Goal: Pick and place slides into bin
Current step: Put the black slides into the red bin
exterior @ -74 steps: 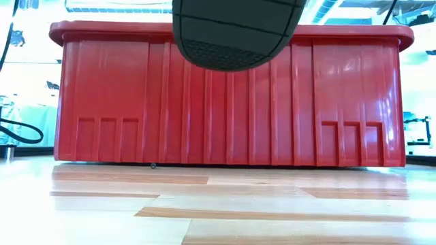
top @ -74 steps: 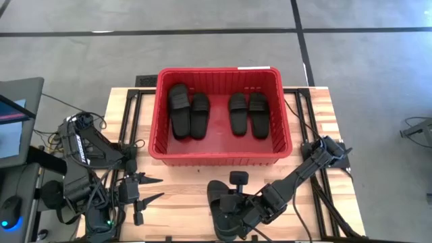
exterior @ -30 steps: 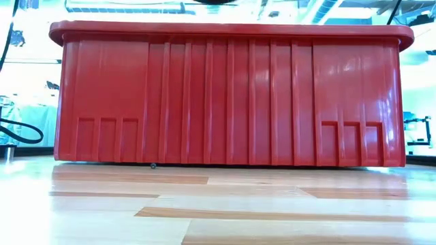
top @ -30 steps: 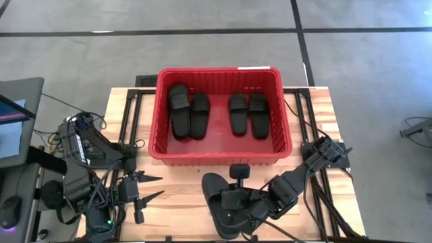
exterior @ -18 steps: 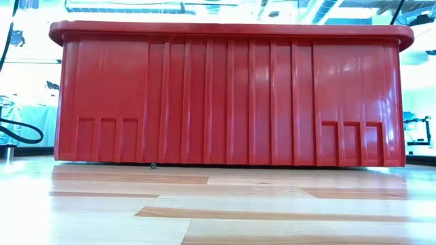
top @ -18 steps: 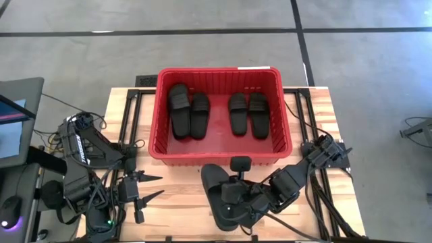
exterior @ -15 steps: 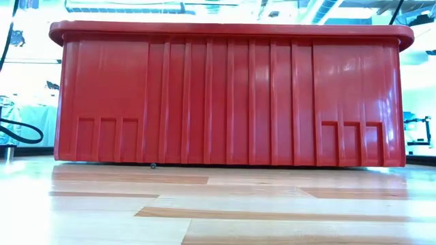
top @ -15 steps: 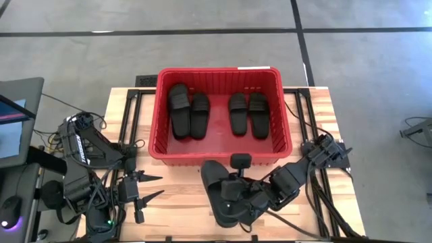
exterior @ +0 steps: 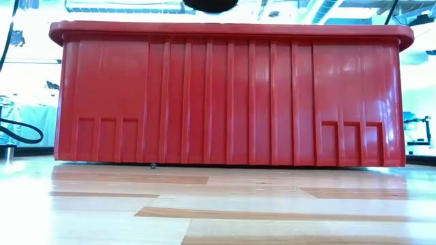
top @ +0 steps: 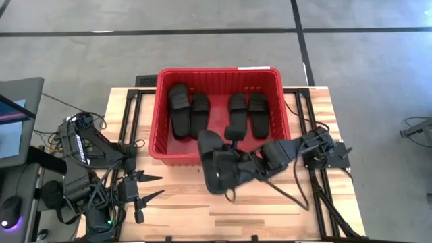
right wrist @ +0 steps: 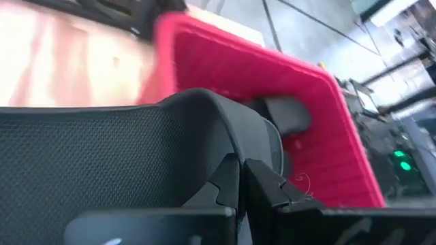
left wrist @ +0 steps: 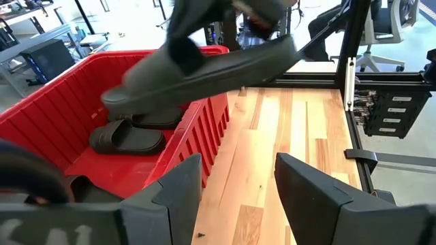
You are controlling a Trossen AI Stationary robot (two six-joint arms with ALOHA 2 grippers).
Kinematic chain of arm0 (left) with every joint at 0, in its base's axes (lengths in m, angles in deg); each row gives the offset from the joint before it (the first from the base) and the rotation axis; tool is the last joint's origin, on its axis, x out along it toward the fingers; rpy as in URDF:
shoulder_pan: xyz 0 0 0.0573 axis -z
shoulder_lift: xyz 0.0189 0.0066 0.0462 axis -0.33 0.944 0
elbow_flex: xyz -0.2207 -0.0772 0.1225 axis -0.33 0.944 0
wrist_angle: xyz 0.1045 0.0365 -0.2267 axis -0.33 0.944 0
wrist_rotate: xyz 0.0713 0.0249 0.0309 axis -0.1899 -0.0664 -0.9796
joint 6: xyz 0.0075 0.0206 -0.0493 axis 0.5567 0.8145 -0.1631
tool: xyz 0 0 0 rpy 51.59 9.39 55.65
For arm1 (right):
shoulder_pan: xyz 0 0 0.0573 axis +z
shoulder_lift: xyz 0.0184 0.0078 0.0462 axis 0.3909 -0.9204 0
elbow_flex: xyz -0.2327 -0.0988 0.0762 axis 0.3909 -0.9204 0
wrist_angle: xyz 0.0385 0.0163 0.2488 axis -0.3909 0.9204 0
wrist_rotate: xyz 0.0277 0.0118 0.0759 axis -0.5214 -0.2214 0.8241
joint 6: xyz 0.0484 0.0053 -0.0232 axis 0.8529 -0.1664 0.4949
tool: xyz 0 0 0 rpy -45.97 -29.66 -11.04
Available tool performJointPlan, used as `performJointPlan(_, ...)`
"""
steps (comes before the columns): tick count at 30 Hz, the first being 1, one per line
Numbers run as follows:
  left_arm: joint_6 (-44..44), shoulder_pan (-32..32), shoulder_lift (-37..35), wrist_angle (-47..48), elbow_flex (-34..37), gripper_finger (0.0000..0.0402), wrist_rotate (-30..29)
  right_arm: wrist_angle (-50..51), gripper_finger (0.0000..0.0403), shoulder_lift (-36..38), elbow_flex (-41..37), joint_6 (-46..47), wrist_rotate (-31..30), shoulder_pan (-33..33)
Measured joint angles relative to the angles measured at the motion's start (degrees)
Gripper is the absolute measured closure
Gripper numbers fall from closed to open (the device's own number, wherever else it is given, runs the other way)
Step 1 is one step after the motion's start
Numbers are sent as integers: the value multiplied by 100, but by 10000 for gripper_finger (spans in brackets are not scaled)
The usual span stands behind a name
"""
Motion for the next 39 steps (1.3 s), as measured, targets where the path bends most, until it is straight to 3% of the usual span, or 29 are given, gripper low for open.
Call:
performJointPlan(21, 294, -13, 0, 264, 0, 226, -348, -318, 403, 29, -2, -975, 832, -2185)
performJointPlan(28, 254, -252, 0, 259, 0, 226, -349, -1058, 403, -16, -154, -1649, 1666, -2928)
performJointPlan(39, 109, -920, 1, 259, 0, 226, -423, -1123, 403, -20, -168, -1996, 2835, -3924)
